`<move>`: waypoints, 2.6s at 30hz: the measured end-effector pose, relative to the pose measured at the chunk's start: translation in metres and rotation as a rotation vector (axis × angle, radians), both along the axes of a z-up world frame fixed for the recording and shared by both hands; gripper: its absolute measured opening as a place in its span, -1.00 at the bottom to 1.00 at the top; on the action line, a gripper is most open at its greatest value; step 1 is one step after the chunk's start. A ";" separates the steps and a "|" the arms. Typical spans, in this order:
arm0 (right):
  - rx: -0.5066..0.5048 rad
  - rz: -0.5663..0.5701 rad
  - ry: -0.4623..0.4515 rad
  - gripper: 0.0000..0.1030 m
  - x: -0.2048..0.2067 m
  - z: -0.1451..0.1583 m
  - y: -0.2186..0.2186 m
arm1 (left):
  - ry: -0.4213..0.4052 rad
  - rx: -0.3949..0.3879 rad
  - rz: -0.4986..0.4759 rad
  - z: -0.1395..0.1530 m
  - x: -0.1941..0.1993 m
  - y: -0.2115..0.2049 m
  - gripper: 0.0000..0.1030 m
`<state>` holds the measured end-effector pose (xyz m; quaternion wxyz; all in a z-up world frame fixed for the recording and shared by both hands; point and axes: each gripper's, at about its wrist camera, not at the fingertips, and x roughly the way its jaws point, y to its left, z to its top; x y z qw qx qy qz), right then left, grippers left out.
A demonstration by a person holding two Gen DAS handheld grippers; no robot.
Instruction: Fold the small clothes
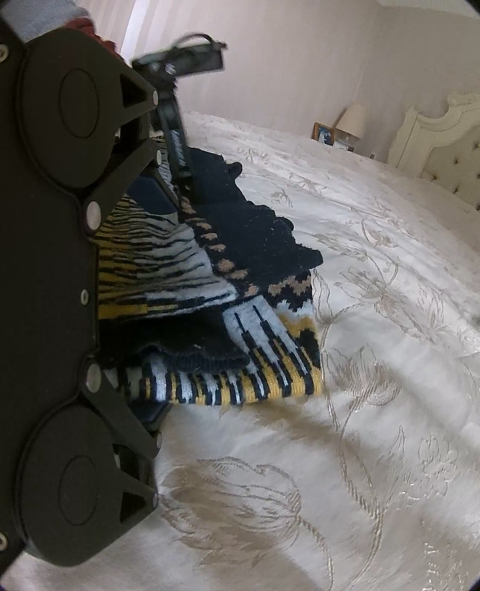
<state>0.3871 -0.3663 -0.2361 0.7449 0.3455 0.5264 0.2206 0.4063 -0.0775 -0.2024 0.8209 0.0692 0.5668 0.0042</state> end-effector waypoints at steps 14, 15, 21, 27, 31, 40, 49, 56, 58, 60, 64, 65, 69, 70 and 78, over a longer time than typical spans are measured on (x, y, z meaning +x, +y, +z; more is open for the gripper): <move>-0.003 0.033 -0.026 0.91 -0.004 0.004 -0.002 | -0.011 -0.037 0.001 0.032 -0.072 0.000 0.22; -0.005 0.035 -0.026 0.91 -0.004 0.005 -0.002 | 0.000 -0.026 0.006 0.026 -0.077 0.001 0.23; -0.019 0.031 -0.018 0.90 -0.007 0.010 0.001 | 0.019 0.015 -0.029 0.018 -0.068 -0.002 0.28; -0.018 0.013 0.001 0.80 -0.015 0.014 0.003 | -0.061 -0.040 0.059 0.057 -0.087 0.015 0.15; -0.051 0.022 -0.002 0.40 -0.019 0.014 0.006 | -0.102 -0.050 0.084 0.083 -0.116 0.030 0.16; -0.202 -0.002 -0.028 -0.36 -0.022 0.036 0.017 | -0.138 -0.065 0.112 0.107 -0.167 0.072 0.16; -0.247 -0.001 -0.138 -0.42 -0.022 0.119 0.073 | -0.153 -0.139 0.130 0.108 -0.194 0.120 0.16; -0.209 0.028 -0.166 -0.42 -0.010 0.145 0.146 | -0.176 -0.195 0.142 0.112 -0.200 0.161 0.16; -0.179 0.031 -0.153 -0.49 -0.007 0.143 0.170 | -0.178 -0.199 0.144 0.111 -0.202 0.173 0.16; -0.153 0.035 -0.147 -0.52 -0.004 0.139 0.194 | -0.174 -0.202 0.150 0.109 -0.204 0.185 0.16; -0.096 0.061 -0.135 -0.87 0.001 0.127 0.245 | -0.156 -0.207 0.169 0.103 -0.208 0.211 0.16; -0.101 0.076 -0.134 -0.87 0.002 0.126 0.257 | -0.150 -0.207 0.175 0.101 -0.208 0.217 0.15; -0.241 0.116 -0.176 -0.70 0.003 0.121 0.299 | -0.138 -0.232 0.190 0.098 -0.210 0.237 0.15; -0.269 0.113 -0.189 -0.69 0.001 0.122 0.302 | -0.141 -0.245 0.192 0.099 -0.209 0.241 0.15; -0.511 0.169 -0.298 0.16 -0.022 0.134 0.289 | -0.169 -0.517 0.114 0.098 -0.177 0.228 0.16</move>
